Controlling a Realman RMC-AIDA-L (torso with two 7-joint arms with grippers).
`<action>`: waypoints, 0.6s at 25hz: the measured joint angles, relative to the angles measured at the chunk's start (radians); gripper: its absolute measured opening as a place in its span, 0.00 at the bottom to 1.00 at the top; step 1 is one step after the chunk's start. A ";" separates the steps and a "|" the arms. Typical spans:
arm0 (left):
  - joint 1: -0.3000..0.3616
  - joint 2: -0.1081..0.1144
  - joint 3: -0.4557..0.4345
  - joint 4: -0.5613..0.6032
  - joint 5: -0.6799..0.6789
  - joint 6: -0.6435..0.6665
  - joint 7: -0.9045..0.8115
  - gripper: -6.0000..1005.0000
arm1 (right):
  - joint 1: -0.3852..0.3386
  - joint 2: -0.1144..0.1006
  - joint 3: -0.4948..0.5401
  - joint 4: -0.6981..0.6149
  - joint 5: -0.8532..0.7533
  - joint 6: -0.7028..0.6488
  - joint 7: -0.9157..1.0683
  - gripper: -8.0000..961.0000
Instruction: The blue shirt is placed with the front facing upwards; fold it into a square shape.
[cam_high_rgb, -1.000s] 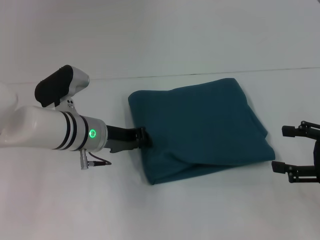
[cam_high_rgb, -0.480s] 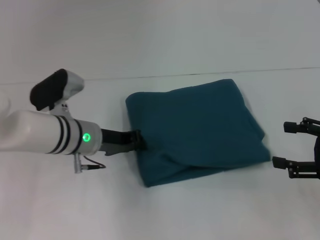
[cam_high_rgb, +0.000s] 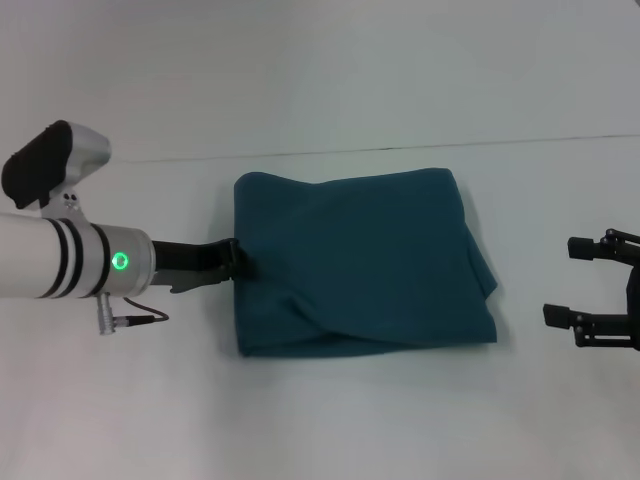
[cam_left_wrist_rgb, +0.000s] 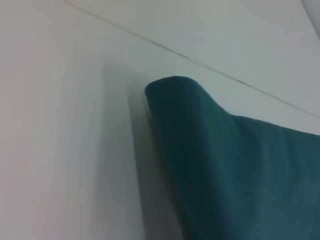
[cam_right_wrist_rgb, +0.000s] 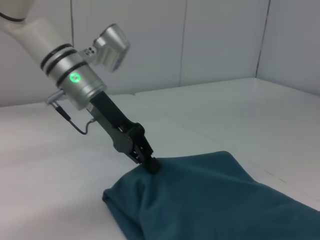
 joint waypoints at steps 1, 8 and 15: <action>0.006 0.000 0.000 0.013 0.001 0.010 0.000 0.08 | 0.001 0.000 0.000 0.000 0.003 0.002 0.002 0.98; 0.040 0.008 0.000 0.049 0.008 0.047 -0.004 0.08 | 0.007 0.002 0.000 0.015 0.011 0.022 0.004 0.98; 0.079 0.012 0.000 0.087 0.008 0.073 -0.004 0.08 | 0.019 0.001 0.000 0.032 0.011 0.031 0.004 0.98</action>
